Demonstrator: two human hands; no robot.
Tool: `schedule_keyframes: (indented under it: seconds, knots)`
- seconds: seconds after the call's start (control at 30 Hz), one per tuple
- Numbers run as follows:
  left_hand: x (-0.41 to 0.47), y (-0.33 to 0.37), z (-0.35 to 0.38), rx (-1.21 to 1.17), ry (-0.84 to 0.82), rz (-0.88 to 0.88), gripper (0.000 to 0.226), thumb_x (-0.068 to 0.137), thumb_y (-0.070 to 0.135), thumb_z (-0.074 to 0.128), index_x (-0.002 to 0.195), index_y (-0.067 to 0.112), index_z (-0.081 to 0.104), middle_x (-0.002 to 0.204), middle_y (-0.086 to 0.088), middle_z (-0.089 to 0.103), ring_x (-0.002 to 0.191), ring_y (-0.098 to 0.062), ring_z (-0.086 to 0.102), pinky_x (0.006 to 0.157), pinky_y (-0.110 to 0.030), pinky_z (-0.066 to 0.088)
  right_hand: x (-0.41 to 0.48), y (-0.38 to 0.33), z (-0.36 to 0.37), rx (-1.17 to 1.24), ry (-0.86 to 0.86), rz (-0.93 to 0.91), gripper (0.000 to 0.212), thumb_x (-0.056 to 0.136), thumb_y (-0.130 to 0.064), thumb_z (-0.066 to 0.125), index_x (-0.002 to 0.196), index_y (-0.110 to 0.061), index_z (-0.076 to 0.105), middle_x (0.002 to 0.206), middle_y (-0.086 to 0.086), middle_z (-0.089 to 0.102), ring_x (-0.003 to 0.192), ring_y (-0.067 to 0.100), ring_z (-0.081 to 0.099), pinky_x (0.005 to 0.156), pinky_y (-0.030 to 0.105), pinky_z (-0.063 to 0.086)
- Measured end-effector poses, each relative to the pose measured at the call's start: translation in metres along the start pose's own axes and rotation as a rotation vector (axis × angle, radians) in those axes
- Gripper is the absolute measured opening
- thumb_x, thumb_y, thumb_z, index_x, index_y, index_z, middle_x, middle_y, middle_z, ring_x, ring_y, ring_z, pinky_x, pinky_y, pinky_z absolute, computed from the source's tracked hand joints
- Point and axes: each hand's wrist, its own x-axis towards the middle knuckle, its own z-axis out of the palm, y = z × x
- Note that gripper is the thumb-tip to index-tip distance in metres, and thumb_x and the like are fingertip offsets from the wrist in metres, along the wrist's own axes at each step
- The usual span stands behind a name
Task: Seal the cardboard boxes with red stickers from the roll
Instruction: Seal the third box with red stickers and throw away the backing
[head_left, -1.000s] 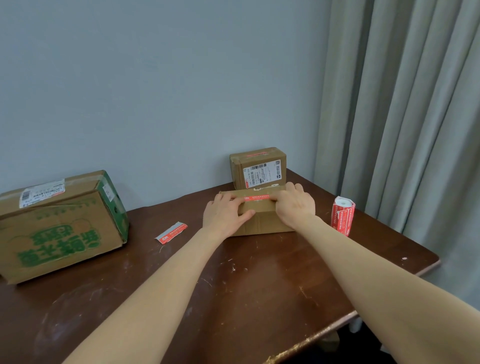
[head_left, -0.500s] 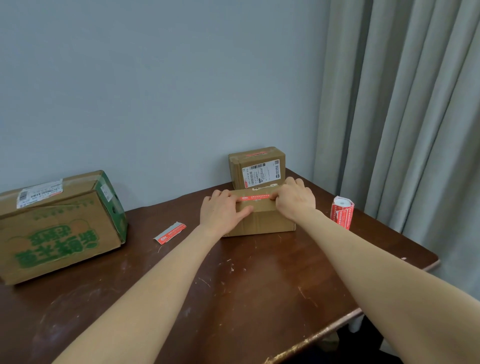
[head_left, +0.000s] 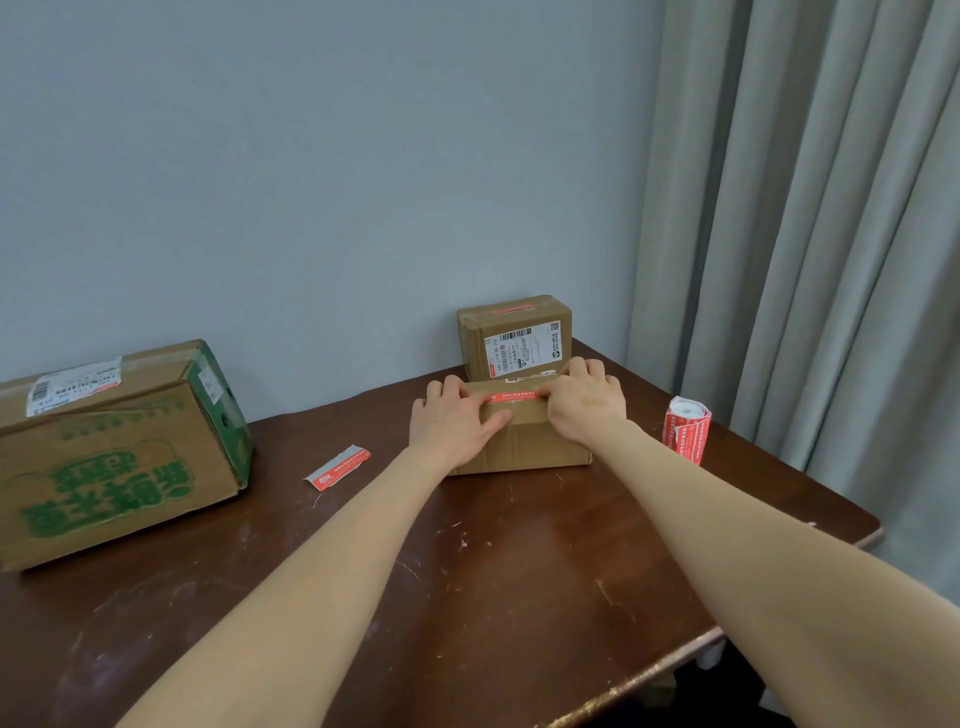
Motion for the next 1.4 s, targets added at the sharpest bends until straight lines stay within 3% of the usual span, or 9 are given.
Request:
schedule_keyframes:
  seconds: [0.13, 0.3, 0.47, 0.73, 0.9, 1.1, 1.27, 1.33, 1.4]
  knots:
    - [-0.004, -0.003, 0.001, -0.003, 0.044, -0.010, 0.063, 0.092, 0.065, 0.030, 0.138, 0.026, 0.047, 0.132, -0.005, 0.044, 0.123, -0.023, 0.037, 0.099, -0.038, 0.035, -0.004, 0.002, 0.000, -0.022, 0.093, -0.035, 0.039, 0.098, -0.024, 0.036, 0.125, -0.030, 0.063, 0.138, 0.007, 0.042, 0.132, 0.029, 0.029, 0.107, 0.040, 0.028]
    - [-0.006, -0.002, 0.001, 0.006, 0.013, -0.029, 0.064, 0.092, 0.066, 0.029, 0.139, 0.027, 0.047, 0.136, -0.005, 0.043, 0.126, -0.024, 0.036, 0.102, -0.040, 0.035, -0.005, 0.003, 0.003, -0.003, 0.032, -0.001, 0.039, 0.098, -0.022, 0.036, 0.128, -0.028, 0.061, 0.137, 0.007, 0.043, 0.130, 0.029, 0.031, 0.106, 0.040, 0.029]
    - [-0.010, -0.003, -0.001, 0.036, 0.099, 0.023, 0.055, 0.093, 0.062, 0.032, 0.137, 0.033, 0.048, 0.130, -0.002, 0.051, 0.121, -0.021, 0.042, 0.097, -0.036, 0.037, -0.006, 0.002, -0.001, -0.013, 0.096, -0.053, 0.038, 0.099, -0.025, 0.036, 0.125, -0.031, 0.063, 0.135, 0.005, 0.046, 0.129, 0.028, 0.033, 0.105, 0.040, 0.030]
    - [-0.007, 0.002, -0.008, 0.026, 0.070, 0.016, 0.054, 0.092, 0.063, 0.036, 0.129, 0.031, 0.057, 0.128, -0.001, 0.052, 0.120, -0.022, 0.043, 0.095, -0.038, 0.037, -0.007, -0.003, -0.003, 0.011, 0.063, -0.041, 0.039, 0.098, -0.022, 0.037, 0.126, -0.030, 0.063, 0.133, 0.005, 0.047, 0.126, 0.027, 0.035, 0.103, 0.039, 0.031]
    - [-0.010, 0.004, -0.003, 0.019, 0.025, 0.017, 0.056, 0.090, 0.067, 0.033, 0.136, 0.038, 0.049, 0.130, -0.001, 0.048, 0.123, -0.023, 0.039, 0.096, -0.039, 0.037, -0.012, -0.007, -0.002, 0.036, 0.003, -0.061, 0.041, 0.100, -0.023, 0.035, 0.130, -0.040, 0.057, 0.134, 0.004, 0.046, 0.128, 0.027, 0.033, 0.106, 0.039, 0.030]
    - [-0.006, -0.001, -0.002, -0.012, 0.028, -0.017, 0.065, 0.089, 0.069, 0.033, 0.138, 0.028, 0.049, 0.134, -0.002, 0.046, 0.124, -0.023, 0.038, 0.097, -0.038, 0.037, -0.006, -0.002, -0.003, 0.022, 0.021, -0.028, 0.041, 0.099, -0.021, 0.034, 0.128, -0.032, 0.061, 0.135, 0.006, 0.045, 0.127, 0.028, 0.033, 0.104, 0.040, 0.030]
    - [-0.006, -0.005, -0.004, -0.125, -0.010, -0.031, 0.062, 0.091, 0.064, 0.036, 0.137, 0.023, 0.049, 0.137, -0.003, 0.044, 0.126, -0.023, 0.038, 0.095, -0.038, 0.041, -0.006, -0.001, -0.007, 0.085, -0.017, 0.018, 0.039, 0.098, -0.021, 0.036, 0.130, -0.026, 0.059, 0.138, 0.008, 0.041, 0.126, 0.029, 0.035, 0.101, 0.041, 0.034]
    - [-0.007, -0.008, -0.008, -0.262, 0.059, -0.082, 0.059, 0.092, 0.060, 0.041, 0.134, 0.020, 0.050, 0.133, -0.001, 0.049, 0.122, -0.020, 0.046, 0.090, -0.038, 0.047, -0.005, 0.001, -0.009, 0.166, 0.002, 0.055, 0.040, 0.099, -0.024, 0.037, 0.137, -0.021, 0.050, 0.142, 0.009, 0.037, 0.127, 0.031, 0.035, 0.100, 0.043, 0.036]
    - [-0.008, -0.012, -0.014, -0.395, 0.189, -0.164, 0.044, 0.091, 0.053, 0.050, 0.117, 0.019, 0.058, 0.115, 0.003, 0.059, 0.106, -0.018, 0.057, 0.078, -0.034, 0.049, -0.006, 0.005, -0.012, 0.303, -0.010, 0.132, 0.046, 0.098, -0.028, 0.041, 0.143, -0.018, 0.040, 0.144, 0.012, 0.034, 0.130, 0.032, 0.034, 0.101, 0.044, 0.037]
